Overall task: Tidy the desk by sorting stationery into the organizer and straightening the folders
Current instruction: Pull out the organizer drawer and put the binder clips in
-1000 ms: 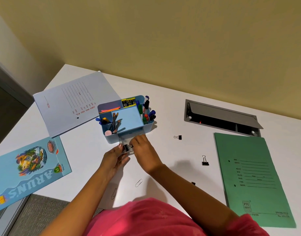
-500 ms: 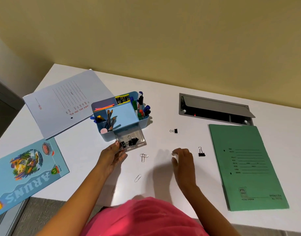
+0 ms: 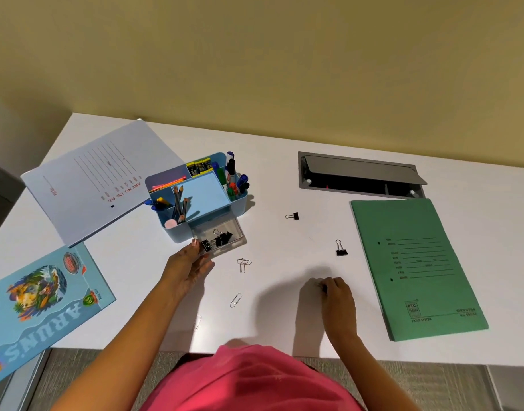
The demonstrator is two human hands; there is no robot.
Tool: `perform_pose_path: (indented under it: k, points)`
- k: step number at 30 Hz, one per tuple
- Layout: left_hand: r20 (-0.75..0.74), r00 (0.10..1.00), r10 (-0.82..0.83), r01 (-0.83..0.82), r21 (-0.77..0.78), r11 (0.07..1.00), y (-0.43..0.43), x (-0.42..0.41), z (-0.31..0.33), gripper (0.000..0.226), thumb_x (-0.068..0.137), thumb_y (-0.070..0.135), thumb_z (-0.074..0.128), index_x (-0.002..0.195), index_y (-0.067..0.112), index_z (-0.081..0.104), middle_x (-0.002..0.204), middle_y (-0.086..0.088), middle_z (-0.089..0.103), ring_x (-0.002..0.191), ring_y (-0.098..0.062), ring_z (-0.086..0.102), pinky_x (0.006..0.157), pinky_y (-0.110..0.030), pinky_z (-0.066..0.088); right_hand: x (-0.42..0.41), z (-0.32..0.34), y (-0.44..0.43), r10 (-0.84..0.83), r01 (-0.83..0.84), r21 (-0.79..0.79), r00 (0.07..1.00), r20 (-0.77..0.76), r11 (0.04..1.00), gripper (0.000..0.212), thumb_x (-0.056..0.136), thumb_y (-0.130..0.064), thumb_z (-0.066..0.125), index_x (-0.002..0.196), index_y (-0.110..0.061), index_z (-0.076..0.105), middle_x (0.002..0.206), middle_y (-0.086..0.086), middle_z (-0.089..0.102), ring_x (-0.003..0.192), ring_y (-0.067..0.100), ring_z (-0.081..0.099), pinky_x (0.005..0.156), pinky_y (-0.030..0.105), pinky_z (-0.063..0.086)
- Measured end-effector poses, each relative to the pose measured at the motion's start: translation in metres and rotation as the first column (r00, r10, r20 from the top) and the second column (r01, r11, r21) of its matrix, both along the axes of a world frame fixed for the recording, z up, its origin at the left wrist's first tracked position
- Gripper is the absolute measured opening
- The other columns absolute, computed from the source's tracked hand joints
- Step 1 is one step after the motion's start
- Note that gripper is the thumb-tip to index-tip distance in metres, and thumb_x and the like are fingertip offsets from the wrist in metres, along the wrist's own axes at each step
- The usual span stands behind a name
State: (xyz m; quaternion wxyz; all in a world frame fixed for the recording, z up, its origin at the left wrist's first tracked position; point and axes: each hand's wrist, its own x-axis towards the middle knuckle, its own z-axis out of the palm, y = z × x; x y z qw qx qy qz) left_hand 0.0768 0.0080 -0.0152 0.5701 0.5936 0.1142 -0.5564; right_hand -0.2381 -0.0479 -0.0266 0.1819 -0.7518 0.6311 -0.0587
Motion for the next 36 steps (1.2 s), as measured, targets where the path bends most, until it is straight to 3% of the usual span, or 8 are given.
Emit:
perform_pose_path:
  k: [2,9,13,19,26,30,34,36]
  points:
    - [0.002,1.000,-0.003,0.003,-0.005,1.000,0.000,0.000,0.000,0.021,0.095,0.020,0.051,0.102,0.003,0.061,0.099,-0.013,0.063,0.099,-0.027,0.060,0.075,-0.042,0.059,0.009,0.006,-0.004,0.008,-0.005,-0.044,0.997,0.071,0.999,0.017,0.087,0.003,0.061,0.103,-0.002,0.065,0.100,0.013,0.064,0.092,0.027,0.058,0.078,0.033,0.051]
    - [0.016,1.000,-0.006,0.006,0.002,1.000,0.000,0.001,-0.002,0.021,0.095,0.022,0.051,0.102,0.004,0.061,0.115,-0.018,0.059,0.106,-0.030,0.059,0.091,-0.046,0.053,0.098,0.048,-0.017,0.348,-0.253,-0.287,0.868,0.355,0.924,0.021,0.082,0.010,0.059,0.097,-0.003,0.066,0.095,0.013,0.064,0.090,0.027,0.060,0.083,0.022,0.043]
    - [0.028,0.999,-0.022,0.022,0.002,1.000,-0.001,0.000,0.000,0.019,0.095,0.023,0.052,0.098,0.005,0.060,0.114,-0.019,0.060,0.108,-0.032,0.058,0.091,-0.045,0.051,0.149,0.051,-0.024,0.523,-0.462,-0.267,0.817,0.242,0.846,0.035,0.083,0.007,0.060,0.115,-0.008,0.061,0.114,0.008,0.059,0.105,0.022,0.057,0.087,0.033,0.053]
    - [0.076,0.997,-0.015,0.015,0.002,1.000,-0.002,-0.005,0.002,0.026,0.096,0.025,0.051,0.109,0.003,0.058,0.097,-0.016,0.064,0.089,-0.027,0.062,0.086,-0.042,0.051,0.189,0.045,-0.016,0.670,-0.625,-0.274,0.734,0.115,0.731,0.044,0.078,0.003,0.070,0.119,-0.006,0.057,0.116,0.013,0.059,0.106,0.026,0.058,0.080,0.033,0.057]
    - [0.120,0.993,-0.023,0.021,0.015,1.000,-0.001,-0.007,0.006,0.027,0.096,0.025,0.051,0.109,0.003,0.059,0.107,-0.020,0.063,0.096,-0.031,0.061,0.088,-0.044,0.050,0.189,0.031,-0.015,0.676,-0.624,-0.294,0.726,0.124,0.724,0.043,0.076,0.005,0.071,0.116,-0.004,0.059,0.114,0.015,0.059,0.101,0.027,0.061,0.079,0.033,0.058]
    - [0.143,0.989,-0.038,0.037,0.010,0.999,0.000,-0.007,0.007,0.026,0.096,0.024,0.051,0.107,0.002,0.058,0.107,-0.021,0.062,0.085,-0.026,0.063,0.085,-0.043,0.051,0.167,0.023,-0.027,0.601,-0.538,-0.311,0.783,0.160,0.784,0.053,0.075,0.008,0.070,0.123,-0.009,0.054,0.124,0.008,0.053,0.106,0.021,0.058,0.086,0.032,0.057]
    - [0.169,0.984,-0.057,0.056,0.011,0.998,0.002,-0.007,0.008,0.031,0.096,0.024,0.051,0.114,-0.001,0.057,0.101,-0.019,0.063,0.081,-0.024,0.061,0.083,-0.041,0.051,0.117,0.004,-0.050,0.367,-0.308,-0.237,0.891,0.266,0.921,0.046,0.090,0.006,0.044,0.131,-0.014,0.053,0.138,0.005,0.044,0.128,0.017,0.044,0.106,0.037,0.044]
    - [0.173,0.983,-0.059,0.057,0.013,0.998,0.001,-0.007,0.008,0.034,0.096,0.025,0.051,0.115,-0.002,0.056,0.093,-0.016,0.063,0.080,-0.023,0.061,0.083,-0.041,0.051,0.087,-0.002,-0.060,0.223,-0.194,-0.206,0.966,0.131,0.959,0.053,0.090,0.005,0.041,0.137,-0.018,0.048,0.146,0.004,0.038,0.135,0.017,0.037,0.109,0.035,0.041]
